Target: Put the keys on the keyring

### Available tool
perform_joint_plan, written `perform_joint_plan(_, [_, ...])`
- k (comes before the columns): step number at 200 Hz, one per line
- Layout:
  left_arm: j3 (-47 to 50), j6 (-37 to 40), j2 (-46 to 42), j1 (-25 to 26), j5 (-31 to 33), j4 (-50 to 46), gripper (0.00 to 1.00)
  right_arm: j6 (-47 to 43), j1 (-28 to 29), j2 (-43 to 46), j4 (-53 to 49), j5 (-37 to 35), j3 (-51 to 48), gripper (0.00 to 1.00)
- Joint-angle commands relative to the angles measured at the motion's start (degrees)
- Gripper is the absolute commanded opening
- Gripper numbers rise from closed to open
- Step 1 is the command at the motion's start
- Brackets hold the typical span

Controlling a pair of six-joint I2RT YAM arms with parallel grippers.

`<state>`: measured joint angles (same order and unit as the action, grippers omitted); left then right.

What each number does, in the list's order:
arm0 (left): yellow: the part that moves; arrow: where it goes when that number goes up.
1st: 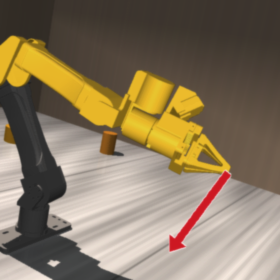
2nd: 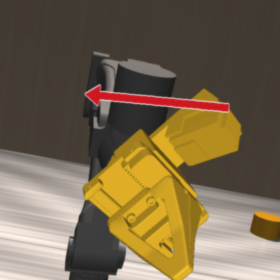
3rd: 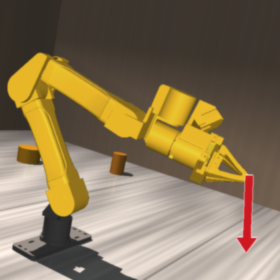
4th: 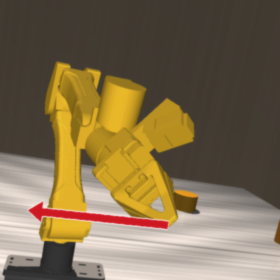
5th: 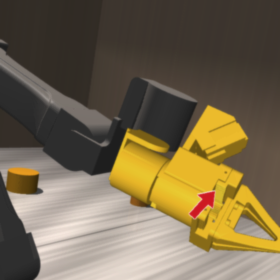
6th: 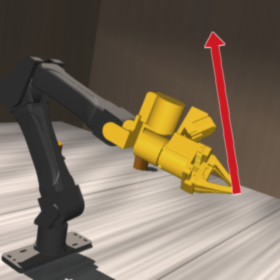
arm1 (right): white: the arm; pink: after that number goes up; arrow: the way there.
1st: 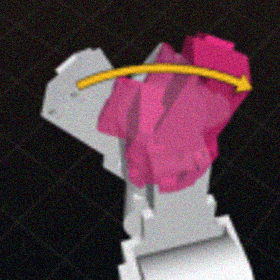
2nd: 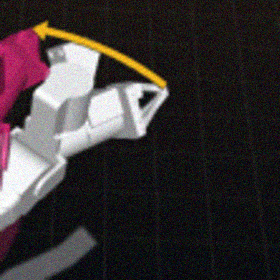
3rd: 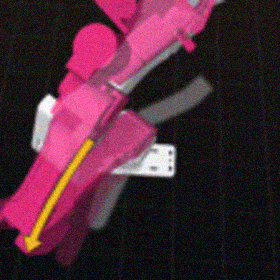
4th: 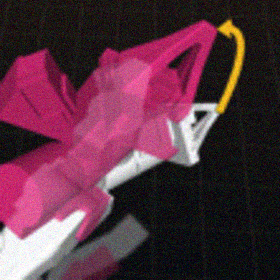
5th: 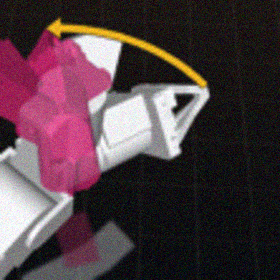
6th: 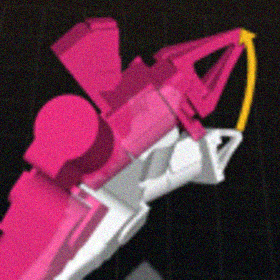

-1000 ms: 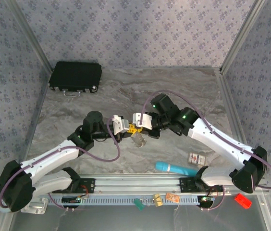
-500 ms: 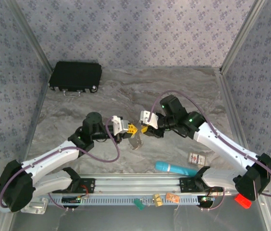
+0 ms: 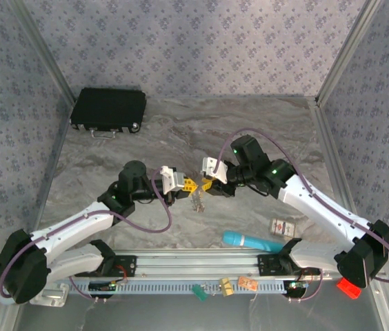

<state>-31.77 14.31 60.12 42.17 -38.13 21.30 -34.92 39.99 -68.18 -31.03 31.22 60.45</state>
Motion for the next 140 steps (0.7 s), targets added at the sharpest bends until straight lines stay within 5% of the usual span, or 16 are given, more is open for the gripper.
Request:
perform_joint_plan(1, [-0.1, -0.5, -0.7, 0.3, -1.4, 4.7, 0.00, 1.4, -0.1, -0.1, -0.1, 2.8, -0.5, 0.26])
perform_joint_plan(51, [0.0, -0.3, -0.8, 0.4, -1.3, 4.3, 0.00, 2.5, -0.6, 0.7, 1.0, -4.0, -0.9, 0.26])
perform_joint_plan(140, [0.1, -0.1, -1.0, 0.3, -1.9, 4.5, 0.00, 3.6, -0.3, 0.4, -0.1, 4.6, -0.8, 0.29])
